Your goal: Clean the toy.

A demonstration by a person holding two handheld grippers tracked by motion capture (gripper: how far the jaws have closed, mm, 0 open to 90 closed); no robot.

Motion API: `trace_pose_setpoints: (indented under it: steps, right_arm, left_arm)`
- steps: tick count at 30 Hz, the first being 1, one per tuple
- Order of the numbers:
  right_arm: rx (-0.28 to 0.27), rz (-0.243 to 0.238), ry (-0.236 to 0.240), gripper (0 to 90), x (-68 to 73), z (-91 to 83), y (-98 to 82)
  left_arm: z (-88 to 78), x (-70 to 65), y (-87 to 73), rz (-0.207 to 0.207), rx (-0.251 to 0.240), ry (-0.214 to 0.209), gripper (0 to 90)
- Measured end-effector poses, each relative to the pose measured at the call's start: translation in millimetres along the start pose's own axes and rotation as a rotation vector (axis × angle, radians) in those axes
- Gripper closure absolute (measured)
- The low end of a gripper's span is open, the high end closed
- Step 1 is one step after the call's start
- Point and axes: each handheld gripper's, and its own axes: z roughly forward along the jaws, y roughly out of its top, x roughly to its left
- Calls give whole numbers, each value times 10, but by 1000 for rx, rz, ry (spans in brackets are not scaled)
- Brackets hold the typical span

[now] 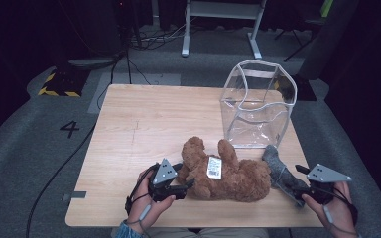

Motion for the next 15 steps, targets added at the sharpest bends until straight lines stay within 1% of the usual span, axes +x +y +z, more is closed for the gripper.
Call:
trace_pose_setpoints:
  steps: [1, 2, 3, 4, 5, 7, 8, 9, 10, 11, 12, 13, 14, 15]
  right_arm:
    - [-34, -18, 29, 271, 82, -58, 15]
    - [-53, -34, 58, 258, 164, -78, 26]
    - [-58, -61, 89, 256, 243, -83, 36]
    - [-67, -76, 107, 252, 304, -70, 40]
    - [-63, -96, 145, 249, 392, -39, 46]
    - [-79, -114, 190, 249, 493, 37, 58]
    - [-87, -118, 203, 233, 522, 85, 62]
    - [-94, -104, 225, 181, 565, 176, 72]
    - [-94, -104, 225, 181, 565, 176, 72]
    - [-98, -107, 229, 161, 583, 226, 82]
    - [-106, -111, 239, 139, 637, 343, 110]
    - [-105, -117, 233, 97, 661, 381, 116]
    - [-105, -117, 233, 97, 661, 381, 116]
    - [-98, -135, 223, 53, 692, 428, 122]
  left_arm:
    - [1, -1, 0, -1, 0, -1, 342]
    - [1, -1, 0, -2, 0, -1, 342]
    - [0, 0, 0, 0, 0, 0, 342]
    - [0, 0, 0, 0, 0, 1, 342]
    - [0, -2, -1, -2, -1, 0, 342]
    - [0, -1, -1, -2, -1, 0, 342]
    - [1, 0, -2, -3, -2, -2, 341]
    - [1, 3, -4, -3, -2, -4, 340]
    - [2, 5, -6, -4, -4, -6, 340]
    - [1, 6, -9, -8, 1, -5, 340]
    - [3, 7, -11, -9, 0, -6, 339]
    - [5, 7, -14, -9, -3, -5, 339]
    - [5, 7, -14, -9, -3, -5, 340]
    - [5, 9, -14, -9, -4, -4, 340]
